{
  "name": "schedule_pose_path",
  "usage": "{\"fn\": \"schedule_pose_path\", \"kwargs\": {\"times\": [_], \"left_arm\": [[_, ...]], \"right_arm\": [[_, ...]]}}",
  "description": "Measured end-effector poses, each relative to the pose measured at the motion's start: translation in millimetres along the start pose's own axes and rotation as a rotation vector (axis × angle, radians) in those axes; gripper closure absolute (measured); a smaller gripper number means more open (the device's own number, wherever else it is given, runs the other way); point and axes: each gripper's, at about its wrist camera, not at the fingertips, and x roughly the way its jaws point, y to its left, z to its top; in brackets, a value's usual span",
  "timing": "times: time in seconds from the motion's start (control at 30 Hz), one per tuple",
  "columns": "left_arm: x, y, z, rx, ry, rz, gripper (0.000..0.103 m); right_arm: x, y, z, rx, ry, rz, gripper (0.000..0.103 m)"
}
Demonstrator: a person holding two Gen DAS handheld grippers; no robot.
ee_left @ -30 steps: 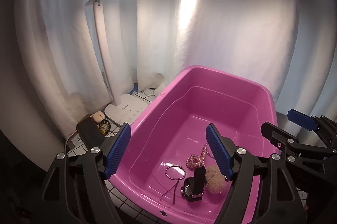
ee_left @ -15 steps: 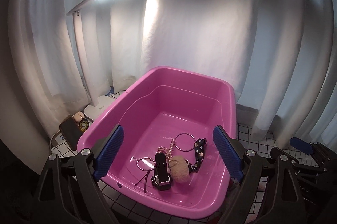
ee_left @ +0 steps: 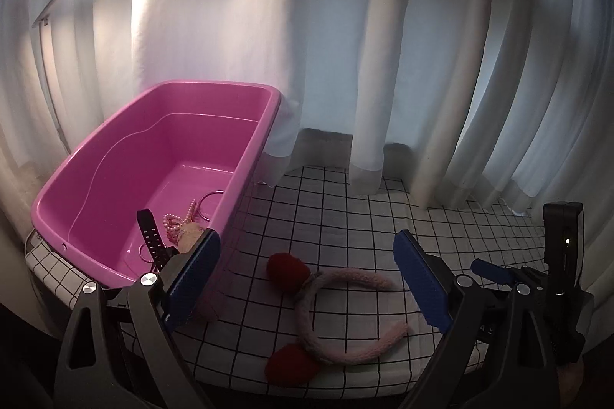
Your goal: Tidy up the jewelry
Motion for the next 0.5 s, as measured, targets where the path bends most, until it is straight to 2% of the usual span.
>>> {"fn": "schedule_pose_path", "kwargs": {"times": [0.13, 0.23, 0.37, 0.5], "left_arm": [[27.7, -15.0, -27.0, 0.025, 0.073, 0.002, 0.012], [44.9, -17.3, -48.5, 0.010, 0.129, 0.015, 0.012], [65.6, -18.4, -74.8, -0.016, 0.191, 0.056, 0.012], [80.4, -17.2, -95.3, -0.059, 0.215, 0.110, 0.012]], "right_arm": [[11.8, -11.3, -17.0, -0.036, 0.013, -0.027, 0.033], [27.5, -16.0, -16.9, -0.097, 0.021, -0.031, 0.033], [52.0, -20.7, -6.9, -0.161, 0.037, 0.039, 0.033], [76.4, -16.9, 3.6, -0.275, 0.067, 0.106, 0.033]]}}
